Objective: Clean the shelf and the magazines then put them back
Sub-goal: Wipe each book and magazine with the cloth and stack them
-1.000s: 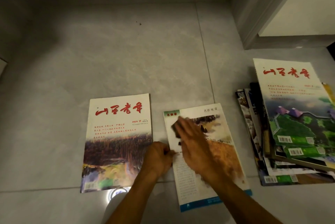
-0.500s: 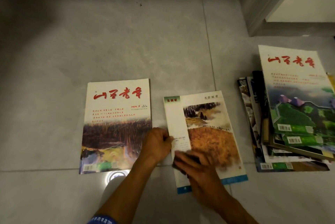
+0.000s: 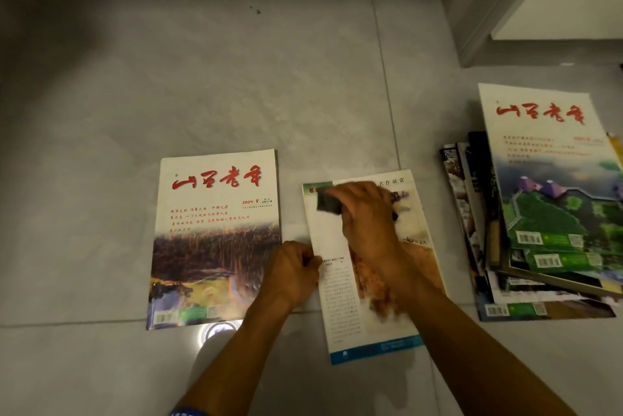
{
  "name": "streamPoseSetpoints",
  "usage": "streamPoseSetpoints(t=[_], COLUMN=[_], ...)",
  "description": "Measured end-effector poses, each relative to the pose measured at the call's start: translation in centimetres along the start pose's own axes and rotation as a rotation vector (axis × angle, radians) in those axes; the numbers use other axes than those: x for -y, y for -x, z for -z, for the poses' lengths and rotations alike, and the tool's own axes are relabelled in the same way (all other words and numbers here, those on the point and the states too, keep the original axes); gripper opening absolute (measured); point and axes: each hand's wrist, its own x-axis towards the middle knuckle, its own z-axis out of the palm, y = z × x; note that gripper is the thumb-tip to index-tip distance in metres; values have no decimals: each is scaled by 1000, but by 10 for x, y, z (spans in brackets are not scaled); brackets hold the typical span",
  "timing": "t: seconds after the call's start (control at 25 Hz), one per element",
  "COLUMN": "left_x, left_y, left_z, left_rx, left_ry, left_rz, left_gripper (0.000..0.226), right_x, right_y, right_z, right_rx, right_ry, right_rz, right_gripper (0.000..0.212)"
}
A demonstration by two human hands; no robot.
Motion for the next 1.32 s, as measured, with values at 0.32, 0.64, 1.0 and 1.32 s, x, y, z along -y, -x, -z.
streamPoseSetpoints(t=[0.32,0.64,1.0,1.32], left_x=[8,2,6,-5], left_y=[-4,-2,-3,4], left_z=[-5,-8,-8,-7], left_rx=[-7,-34,-89,-44], left_ry=[-29,-68,-96,-87], left_rz=[-63,-48,-119,-58], left_gripper=[12,16,12,12], right_x=[-30,-26,-63,-101], right_y=[182,-22,189,-7], right_z=[2,-5,23,38], right_rx=[91,-12,50,-148], right_ry=[-26,-181,-101,-81], right_rz=[407,-48,152,-320], right_gripper=[21,36,40,41])
